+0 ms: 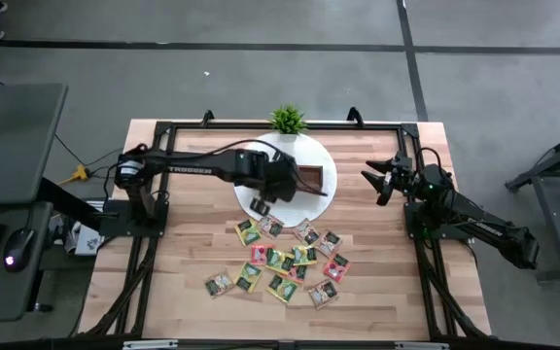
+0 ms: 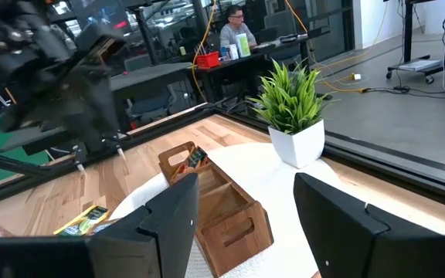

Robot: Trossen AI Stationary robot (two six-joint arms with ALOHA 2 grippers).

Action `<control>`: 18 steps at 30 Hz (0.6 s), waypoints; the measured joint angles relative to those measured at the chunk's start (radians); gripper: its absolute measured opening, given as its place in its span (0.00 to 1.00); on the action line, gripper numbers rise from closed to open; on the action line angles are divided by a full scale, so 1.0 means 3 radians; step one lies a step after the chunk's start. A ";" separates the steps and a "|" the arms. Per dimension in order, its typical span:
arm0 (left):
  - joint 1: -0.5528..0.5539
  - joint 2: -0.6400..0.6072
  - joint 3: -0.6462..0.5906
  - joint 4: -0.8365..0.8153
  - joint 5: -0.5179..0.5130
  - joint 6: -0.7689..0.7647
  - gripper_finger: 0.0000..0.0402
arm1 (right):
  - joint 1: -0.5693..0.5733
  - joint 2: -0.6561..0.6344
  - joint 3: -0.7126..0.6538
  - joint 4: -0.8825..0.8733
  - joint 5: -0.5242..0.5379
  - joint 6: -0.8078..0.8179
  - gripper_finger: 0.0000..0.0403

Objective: Pick & Place Tea
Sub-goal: Put the orange tea bag into the left section of the wooden organizer

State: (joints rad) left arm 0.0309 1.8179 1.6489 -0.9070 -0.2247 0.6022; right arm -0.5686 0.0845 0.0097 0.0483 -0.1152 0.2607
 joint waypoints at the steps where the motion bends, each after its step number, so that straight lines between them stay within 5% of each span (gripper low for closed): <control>1: -0.0043 0.0000 -0.0022 0.0023 0.0023 -0.0079 0.37 | 0.0001 0.0000 0.0000 0.0000 -0.0001 0.0000 0.52; 10: -0.0505 -0.0123 -0.0278 0.0191 -0.0149 -0.0756 0.37 | 0.0000 0.0000 0.0000 0.0000 0.0000 0.0000 0.52; 18: -0.0854 -0.0598 -0.1108 0.0757 -0.0556 -0.1711 0.37 | 0.0000 -0.0002 0.0001 0.0000 0.0000 0.0000 0.52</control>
State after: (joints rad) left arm -0.2254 1.6384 1.3166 -0.6799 -0.3913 0.0890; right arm -0.5686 0.0838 0.0100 0.0483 -0.1152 0.2607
